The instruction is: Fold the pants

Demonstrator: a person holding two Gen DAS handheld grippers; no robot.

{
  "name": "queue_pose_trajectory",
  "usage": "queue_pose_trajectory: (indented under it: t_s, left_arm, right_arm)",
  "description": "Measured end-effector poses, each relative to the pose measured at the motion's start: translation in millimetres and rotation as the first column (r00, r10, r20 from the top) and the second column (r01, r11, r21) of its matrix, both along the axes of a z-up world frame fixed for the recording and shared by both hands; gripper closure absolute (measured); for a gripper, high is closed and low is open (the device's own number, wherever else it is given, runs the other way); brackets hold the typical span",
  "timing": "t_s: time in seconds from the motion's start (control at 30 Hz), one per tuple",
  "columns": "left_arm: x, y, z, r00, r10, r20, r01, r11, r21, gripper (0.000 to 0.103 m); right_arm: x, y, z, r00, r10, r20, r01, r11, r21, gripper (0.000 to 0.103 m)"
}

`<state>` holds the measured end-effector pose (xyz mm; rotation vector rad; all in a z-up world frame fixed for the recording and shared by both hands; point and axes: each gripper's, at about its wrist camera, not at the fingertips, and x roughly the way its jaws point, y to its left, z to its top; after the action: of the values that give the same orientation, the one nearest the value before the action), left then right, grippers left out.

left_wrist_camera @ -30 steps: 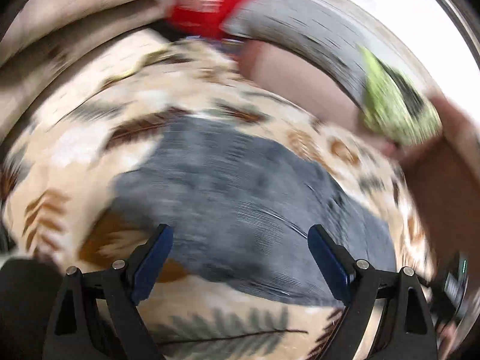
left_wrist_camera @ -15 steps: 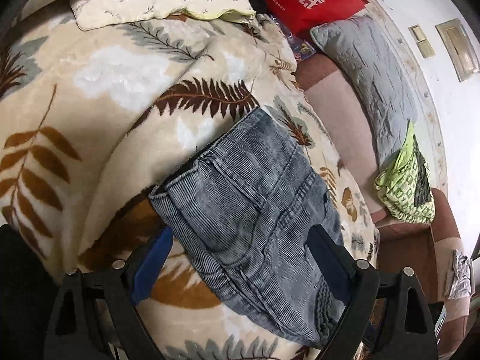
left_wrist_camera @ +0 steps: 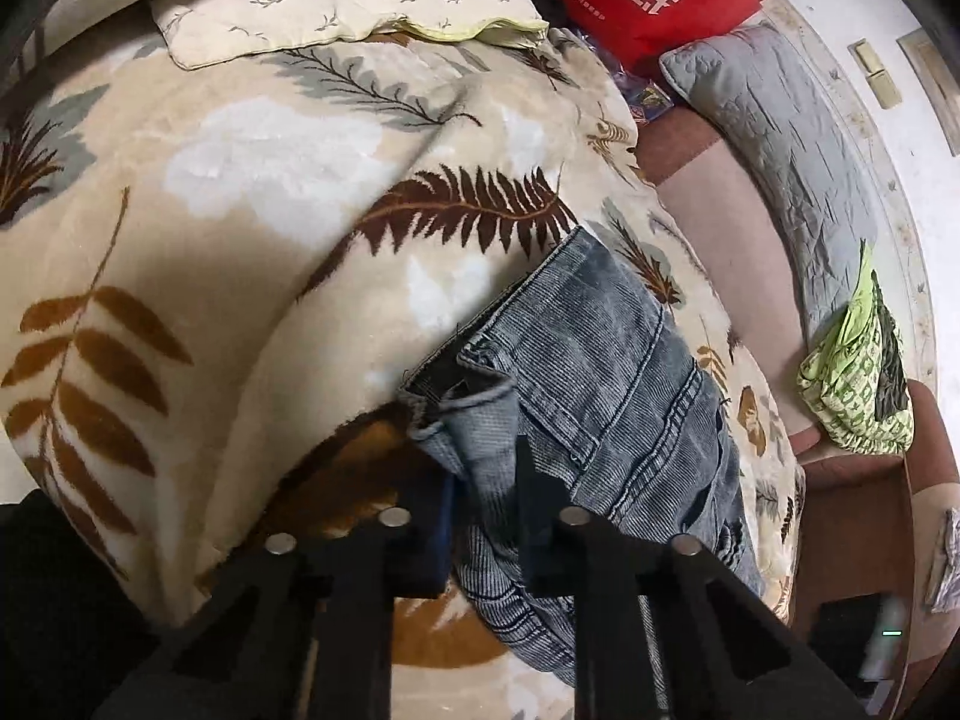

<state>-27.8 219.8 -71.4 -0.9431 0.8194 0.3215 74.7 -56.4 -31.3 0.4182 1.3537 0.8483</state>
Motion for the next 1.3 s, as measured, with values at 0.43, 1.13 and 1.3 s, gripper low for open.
queue_pose_trajectory:
  t_s: [0.43,1.13,1.3]
  left_arm:
    - [2.5,-36.3,67.8,0.99,-0.103,0.093,0.078,0.969,0.236,0.097]
    - [47.3,-371.8,84.3,0.595,-0.796,-0.112,0.685,0.429,0.589,0.093]
    - [37.2,-381.0,60.3,0.464,-0.863,-0.201,0.799,0.31,0.515,0.069]
  right_arm:
    - [-23.7,-71.3,41.7,0.987,-0.109,0.118,0.097,0.99,0.1,0.02]
    - [-46.7,-347.1,25.0,0.696,-0.718,-0.003,0.684,0.662,0.305,0.02]
    - [-41.7,-336.9,20.6,0.718,-0.696,-0.002,0.671,0.691,0.269,0.02]
